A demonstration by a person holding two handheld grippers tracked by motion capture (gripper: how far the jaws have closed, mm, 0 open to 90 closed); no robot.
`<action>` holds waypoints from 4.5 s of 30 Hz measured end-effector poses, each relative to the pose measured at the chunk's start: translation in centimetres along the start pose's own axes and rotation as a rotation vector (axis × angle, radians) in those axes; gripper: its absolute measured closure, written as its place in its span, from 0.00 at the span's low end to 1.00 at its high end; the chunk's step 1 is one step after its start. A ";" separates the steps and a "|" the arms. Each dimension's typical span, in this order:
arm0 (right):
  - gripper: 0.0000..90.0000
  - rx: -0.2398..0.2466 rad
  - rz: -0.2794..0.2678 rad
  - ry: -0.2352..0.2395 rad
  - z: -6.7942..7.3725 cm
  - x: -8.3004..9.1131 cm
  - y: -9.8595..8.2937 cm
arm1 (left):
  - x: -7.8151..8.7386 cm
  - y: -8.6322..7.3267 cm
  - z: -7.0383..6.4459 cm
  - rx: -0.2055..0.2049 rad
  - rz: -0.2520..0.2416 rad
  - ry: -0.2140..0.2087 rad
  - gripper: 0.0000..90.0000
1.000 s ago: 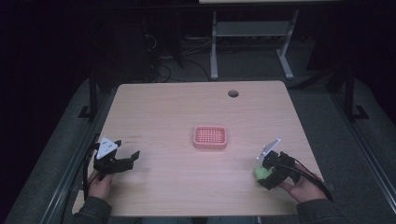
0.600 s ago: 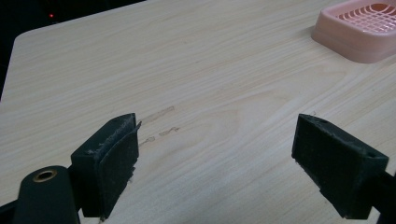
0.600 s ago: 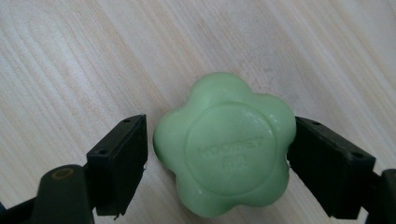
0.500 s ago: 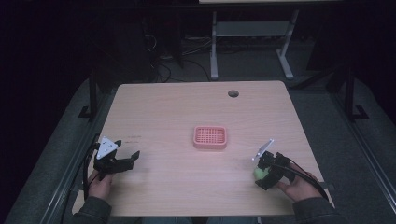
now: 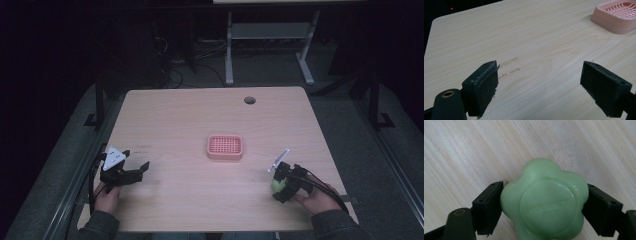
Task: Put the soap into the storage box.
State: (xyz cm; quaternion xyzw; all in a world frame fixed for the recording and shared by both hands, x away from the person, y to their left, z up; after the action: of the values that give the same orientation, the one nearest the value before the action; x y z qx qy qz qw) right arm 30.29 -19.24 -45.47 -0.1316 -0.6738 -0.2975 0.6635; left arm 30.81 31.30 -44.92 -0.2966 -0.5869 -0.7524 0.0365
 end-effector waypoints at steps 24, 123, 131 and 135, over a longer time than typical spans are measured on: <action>0.27 -0.017 -0.005 0.033 -0.5 0.0 -0.1 | 0.0 0.0 0.0 0.006 -0.004 0.003 0.16; 0.28 0.068 -0.063 0.088 -1.7 3.1 7.8 | 0.3 0.1 0.1 0.025 -0.019 0.006 0.16; 0.28 0.066 -0.068 0.093 -2.4 3.4 8.9 | 0.3 0.1 0.1 0.025 -0.017 0.005 0.16; 0.28 0.073 -0.063 0.093 -2.5 3.4 9.5 | 0.3 0.1 0.1 0.025 -0.016 0.006 0.16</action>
State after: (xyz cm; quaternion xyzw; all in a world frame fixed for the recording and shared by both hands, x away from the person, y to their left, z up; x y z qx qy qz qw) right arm 37.50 -13.99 -40.13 -0.0721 -0.6564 -0.2994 0.6887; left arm 30.66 31.46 -44.64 -0.2893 -0.5984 -0.7463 0.0356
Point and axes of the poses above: each handheld gripper's, and its own axes: x roughly backward along the jaws, y roughly out of its top, z roughly to its left, the point moved 1 cm from there along -x, roughly forward along the jaws, and after that the axes turned 6 degrees about y, right-handed, at the moved point
